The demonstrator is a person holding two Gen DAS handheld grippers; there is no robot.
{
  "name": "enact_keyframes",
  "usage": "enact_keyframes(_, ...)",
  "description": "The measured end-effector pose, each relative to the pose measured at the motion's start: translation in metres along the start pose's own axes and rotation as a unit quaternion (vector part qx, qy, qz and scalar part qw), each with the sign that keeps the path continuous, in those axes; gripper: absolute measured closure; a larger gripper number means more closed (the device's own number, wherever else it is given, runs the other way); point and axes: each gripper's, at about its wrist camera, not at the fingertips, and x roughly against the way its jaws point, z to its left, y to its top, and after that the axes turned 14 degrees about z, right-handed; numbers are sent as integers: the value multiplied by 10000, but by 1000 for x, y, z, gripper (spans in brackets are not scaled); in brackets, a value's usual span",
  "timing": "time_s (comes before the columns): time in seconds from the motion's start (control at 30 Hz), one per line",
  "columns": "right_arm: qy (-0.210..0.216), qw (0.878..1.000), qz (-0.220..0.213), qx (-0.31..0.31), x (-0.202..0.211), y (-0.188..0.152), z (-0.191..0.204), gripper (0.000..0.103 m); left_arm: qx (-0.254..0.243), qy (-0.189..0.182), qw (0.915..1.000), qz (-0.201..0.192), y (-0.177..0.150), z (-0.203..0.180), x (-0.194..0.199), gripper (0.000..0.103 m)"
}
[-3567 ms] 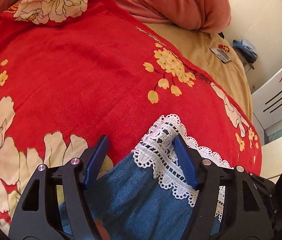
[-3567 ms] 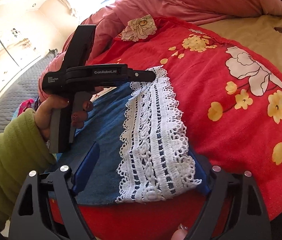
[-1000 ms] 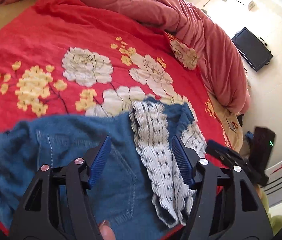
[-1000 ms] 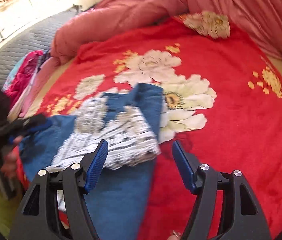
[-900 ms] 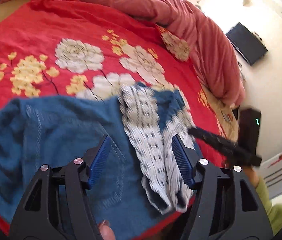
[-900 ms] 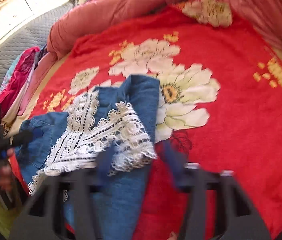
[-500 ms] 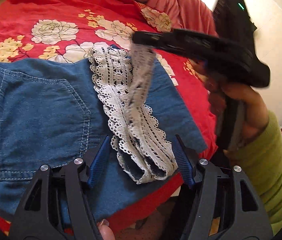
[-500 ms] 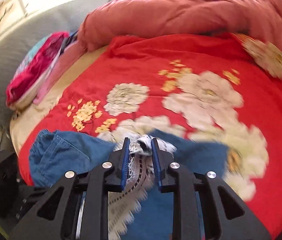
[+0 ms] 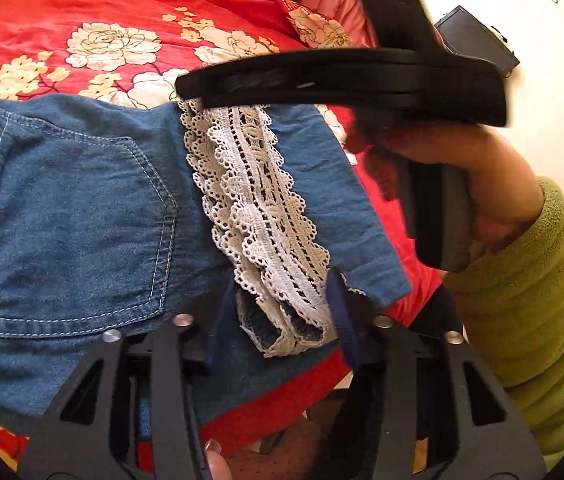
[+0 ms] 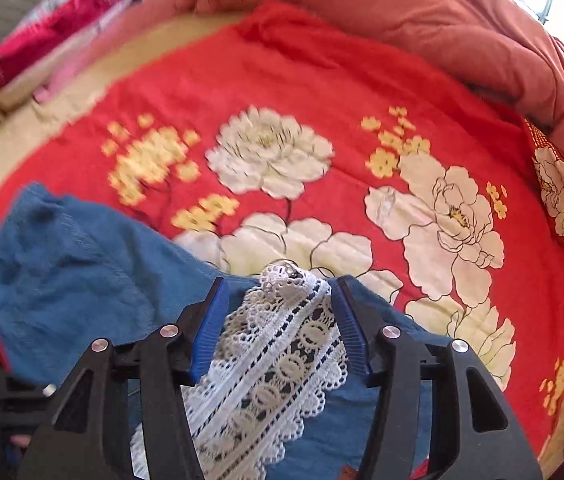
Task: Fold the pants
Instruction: 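Lay the folded leg flat, holding the lace with both tools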
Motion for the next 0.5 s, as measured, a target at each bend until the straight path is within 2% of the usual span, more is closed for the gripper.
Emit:
enact_keyframes(0.07,-307,9994,179,-8,-15,5,1,51,18,70,10000,-39,0,0,-2,78)
enact_keyframes(0.13,-380,9989,271,42,-25,5,1,62,4,139,9999,-57,-1,-1,-4,82)
enact_keyframes(0.17,-406,9987,284,108,-28,4,2,63,5,168,9998,-53,-1,-1,-5,82)
enact_keyframes(0.23,-389,9989,199,171,-27,-1,3,74,14,153,9999,-65,-1,-1,-4,84)
enact_keyframes(0.37,-93,9998,-182,-53,-5,-11,-4,83,-33,134,9998,-125,-3,-7,-5,87)
enact_keyframes(0.43,247,9984,-468,-175,10,-15,-9,84,-59,118,9998,-163,-4,-9,-1,88)
enact_keyframes(0.5,562,9963,-568,-318,17,-15,-15,84,-72,121,9997,-186,-8,-9,3,88)
